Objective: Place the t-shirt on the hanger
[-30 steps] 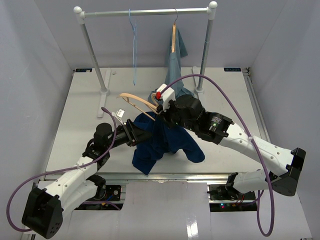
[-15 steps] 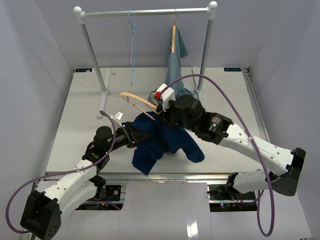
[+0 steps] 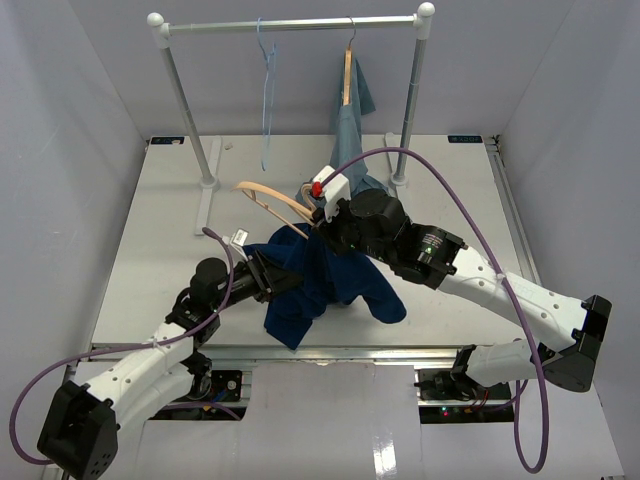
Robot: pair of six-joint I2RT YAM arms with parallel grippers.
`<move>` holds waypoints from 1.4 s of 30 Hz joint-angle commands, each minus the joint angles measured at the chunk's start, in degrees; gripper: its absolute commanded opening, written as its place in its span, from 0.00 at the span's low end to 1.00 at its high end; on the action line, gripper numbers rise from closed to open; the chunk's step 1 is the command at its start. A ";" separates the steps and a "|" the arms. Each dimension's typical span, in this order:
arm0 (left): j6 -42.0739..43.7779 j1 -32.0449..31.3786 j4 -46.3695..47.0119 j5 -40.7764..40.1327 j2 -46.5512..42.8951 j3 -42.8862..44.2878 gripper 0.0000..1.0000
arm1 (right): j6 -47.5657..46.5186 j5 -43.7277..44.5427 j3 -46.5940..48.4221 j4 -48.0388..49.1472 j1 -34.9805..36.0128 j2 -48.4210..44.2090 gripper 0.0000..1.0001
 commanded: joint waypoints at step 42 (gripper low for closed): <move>22.60 11.86 -33.74 -22.37 9.54 37.10 0.00 | 0.28 2.30 -20.93 1.83 0.20 -28.99 0.08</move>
